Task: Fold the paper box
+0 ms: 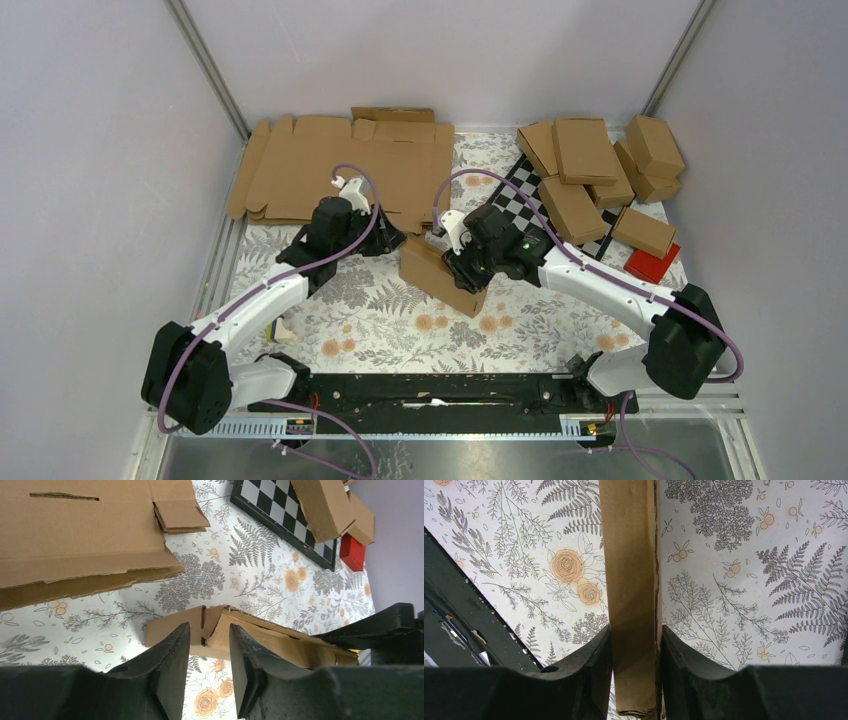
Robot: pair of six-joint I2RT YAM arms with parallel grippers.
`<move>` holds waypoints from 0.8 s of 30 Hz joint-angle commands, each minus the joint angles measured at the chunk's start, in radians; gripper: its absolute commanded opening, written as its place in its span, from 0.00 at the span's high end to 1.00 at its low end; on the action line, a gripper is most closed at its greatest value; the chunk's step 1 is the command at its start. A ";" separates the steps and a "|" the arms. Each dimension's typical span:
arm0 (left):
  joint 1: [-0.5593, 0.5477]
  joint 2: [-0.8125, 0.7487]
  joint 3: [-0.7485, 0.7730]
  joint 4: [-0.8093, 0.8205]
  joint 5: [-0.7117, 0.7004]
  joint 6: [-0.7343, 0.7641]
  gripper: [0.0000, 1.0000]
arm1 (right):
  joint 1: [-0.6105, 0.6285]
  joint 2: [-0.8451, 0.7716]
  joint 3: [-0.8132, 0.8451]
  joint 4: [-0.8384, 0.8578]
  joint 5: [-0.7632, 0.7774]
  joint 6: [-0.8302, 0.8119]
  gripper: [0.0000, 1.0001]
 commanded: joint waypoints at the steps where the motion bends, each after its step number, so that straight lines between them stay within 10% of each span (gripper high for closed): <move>1: -0.009 -0.012 0.044 0.011 -0.058 0.033 0.61 | -0.004 0.023 0.013 -0.054 -0.038 0.016 0.65; 16: -0.020 0.058 0.084 0.017 -0.018 0.083 1.00 | -0.003 0.031 0.018 -0.065 -0.034 0.011 0.65; 24: -0.088 0.050 0.107 -0.074 -0.117 0.090 1.00 | -0.003 0.033 0.019 -0.064 -0.002 0.014 0.65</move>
